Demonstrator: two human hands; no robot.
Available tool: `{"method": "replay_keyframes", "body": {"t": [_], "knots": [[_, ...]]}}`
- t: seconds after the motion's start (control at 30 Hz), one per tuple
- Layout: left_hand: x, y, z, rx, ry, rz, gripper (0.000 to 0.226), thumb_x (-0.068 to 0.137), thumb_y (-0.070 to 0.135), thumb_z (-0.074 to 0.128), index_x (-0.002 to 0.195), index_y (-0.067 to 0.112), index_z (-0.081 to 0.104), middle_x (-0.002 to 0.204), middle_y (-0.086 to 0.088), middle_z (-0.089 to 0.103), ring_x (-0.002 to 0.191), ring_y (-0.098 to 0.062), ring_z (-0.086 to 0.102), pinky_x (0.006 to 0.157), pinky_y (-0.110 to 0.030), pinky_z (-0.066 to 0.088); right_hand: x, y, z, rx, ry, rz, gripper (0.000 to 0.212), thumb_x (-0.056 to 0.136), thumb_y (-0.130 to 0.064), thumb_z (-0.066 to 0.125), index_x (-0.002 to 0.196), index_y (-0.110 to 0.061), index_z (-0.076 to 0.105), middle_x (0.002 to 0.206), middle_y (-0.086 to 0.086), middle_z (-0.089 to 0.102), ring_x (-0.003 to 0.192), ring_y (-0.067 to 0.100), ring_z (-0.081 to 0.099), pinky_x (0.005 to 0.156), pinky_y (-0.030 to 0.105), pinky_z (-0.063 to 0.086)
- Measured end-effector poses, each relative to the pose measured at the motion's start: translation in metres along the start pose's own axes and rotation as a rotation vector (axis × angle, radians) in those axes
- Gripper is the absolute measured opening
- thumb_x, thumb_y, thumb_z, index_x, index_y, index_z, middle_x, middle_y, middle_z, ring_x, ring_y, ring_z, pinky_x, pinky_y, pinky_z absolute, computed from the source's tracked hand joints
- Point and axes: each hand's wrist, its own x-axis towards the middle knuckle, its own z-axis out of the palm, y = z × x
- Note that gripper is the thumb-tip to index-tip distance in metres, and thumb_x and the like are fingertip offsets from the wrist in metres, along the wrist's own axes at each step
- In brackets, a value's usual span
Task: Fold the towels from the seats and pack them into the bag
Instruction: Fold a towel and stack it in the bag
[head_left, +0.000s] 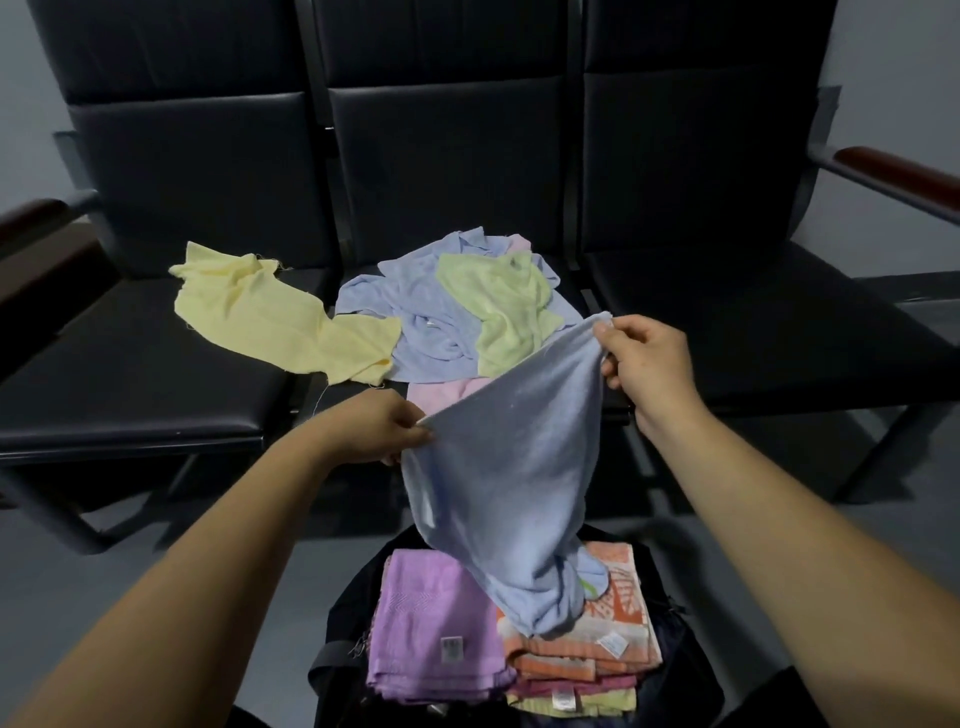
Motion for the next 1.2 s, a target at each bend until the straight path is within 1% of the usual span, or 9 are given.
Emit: {"method": "replay_keyframes", "body": {"t": [0.2, 0.33, 0.4, 0.57, 0.77, 0.83, 0.93, 1.03, 1.2], "knots": [[-0.019, 0.025, -0.009, -0.738, 0.084, 0.258, 0.023, 0.095, 0.009, 0.065, 0.114, 0.018, 0.056, 0.059, -0.005, 0.034, 0.051, -0.014, 0.033, 0.050, -0.016, 0.037, -0.001, -0.001, 0.001, -0.076, 0.025, -0.063, 0.025, 0.092, -0.001, 0.059, 0.110, -0.018, 0.063, 0.068, 0.009, 0.066, 0.053, 0.009, 0.060, 0.053, 0.023, 0.052], [-0.025, 0.035, -0.012, -1.071, -0.070, 0.361, 0.023, 0.091, 0.000, 0.062, 0.103, 0.014, 0.075, 0.089, -0.006, 0.069, 0.080, -0.012, 0.067, 0.074, -0.022, 0.055, -0.006, -0.004, 0.012, -0.059, -0.103, -0.096, 0.030, 0.092, 0.010, 0.045, 0.084, -0.011, 0.066, 0.065, 0.008, 0.064, 0.053, 0.013, 0.061, 0.058, 0.031, 0.055], [-0.024, 0.036, -0.012, -1.013, -0.091, 0.358, 0.034, 0.091, -0.005, 0.062, 0.118, 0.013, 0.071, 0.108, -0.010, 0.073, 0.103, -0.018, 0.071, 0.085, -0.024, 0.056, -0.013, -0.007, 0.019, -0.009, -0.200, -0.068, 0.037, 0.092, 0.012, 0.044, 0.074, -0.009, 0.069, 0.063, 0.005, 0.067, 0.055, 0.014, 0.064, 0.061, 0.030, 0.056], [-0.019, 0.040, -0.008, -0.734, 0.180, 0.303, 0.002, 0.084, 0.014, 0.076, 0.083, 0.012, 0.078, 0.075, -0.009, 0.071, 0.069, -0.015, 0.066, 0.069, -0.025, 0.056, -0.042, -0.020, 0.034, 0.022, -0.514, -0.077, 0.017, 0.092, -0.009, 0.068, 0.088, 0.006, 0.073, 0.078, 0.019, 0.071, 0.073, 0.023, 0.068, 0.074, 0.033, 0.059], [-0.015, 0.042, -0.004, -0.806, 0.267, 0.251, 0.022, 0.085, 0.012, 0.077, 0.106, 0.010, 0.073, 0.089, -0.009, 0.077, 0.082, -0.020, 0.073, 0.081, -0.029, 0.059, -0.068, -0.012, 0.052, -0.524, -0.607, -0.211, 0.050, 0.068, -0.060, 0.084, 0.093, -0.021, 0.065, 0.094, -0.003, 0.064, 0.084, 0.012, 0.062, 0.070, 0.031, 0.053], [-0.017, 0.040, -0.005, -0.728, 0.252, 0.257, 0.026, 0.088, 0.004, 0.074, 0.112, 0.011, 0.071, 0.093, -0.005, 0.078, 0.090, -0.018, 0.075, 0.083, -0.027, 0.059, -0.069, -0.009, 0.058, -0.520, -0.527, -0.211, 0.044, 0.073, -0.053, 0.083, 0.086, -0.017, 0.062, 0.087, -0.004, 0.060, 0.075, 0.011, 0.058, 0.062, 0.028, 0.045], [-0.021, 0.041, -0.007, -0.559, 0.358, 0.239, 0.004, 0.088, 0.011, 0.076, 0.091, 0.011, 0.074, 0.076, -0.003, 0.076, 0.074, -0.015, 0.074, 0.071, -0.026, 0.057, -0.066, -0.006, 0.060, -0.475, -0.434, -0.223, 0.027, 0.082, -0.031, 0.080, 0.090, -0.008, 0.069, 0.086, 0.002, 0.069, 0.076, 0.013, 0.064, 0.070, 0.031, 0.053], [-0.021, 0.040, -0.005, -0.382, 0.454, 0.230, 0.017, 0.086, 0.027, 0.079, 0.080, 0.013, 0.070, 0.061, -0.002, 0.068, 0.055, -0.007, 0.060, 0.055, -0.017, 0.047, -0.069, -0.003, 0.060, -0.428, -0.417, -0.274, 0.014, 0.088, -0.016, 0.068, 0.085, -0.003, 0.069, 0.081, 0.010, 0.069, 0.070, 0.015, 0.059, 0.070, 0.033, 0.050], [-0.019, 0.029, -0.012, -0.376, 0.481, 0.212, 0.021, 0.086, 0.035, 0.078, 0.080, 0.017, 0.069, 0.061, 0.005, 0.059, 0.055, -0.005, 0.051, 0.054, -0.022, 0.042, -0.064, -0.005, 0.054, -0.272, -0.396, -0.258, 0.012, 0.090, -0.018, 0.073, 0.079, -0.013, 0.074, 0.074, -0.003, 0.071, 0.068, 0.006, 0.063, 0.062, 0.022, 0.048]]}}
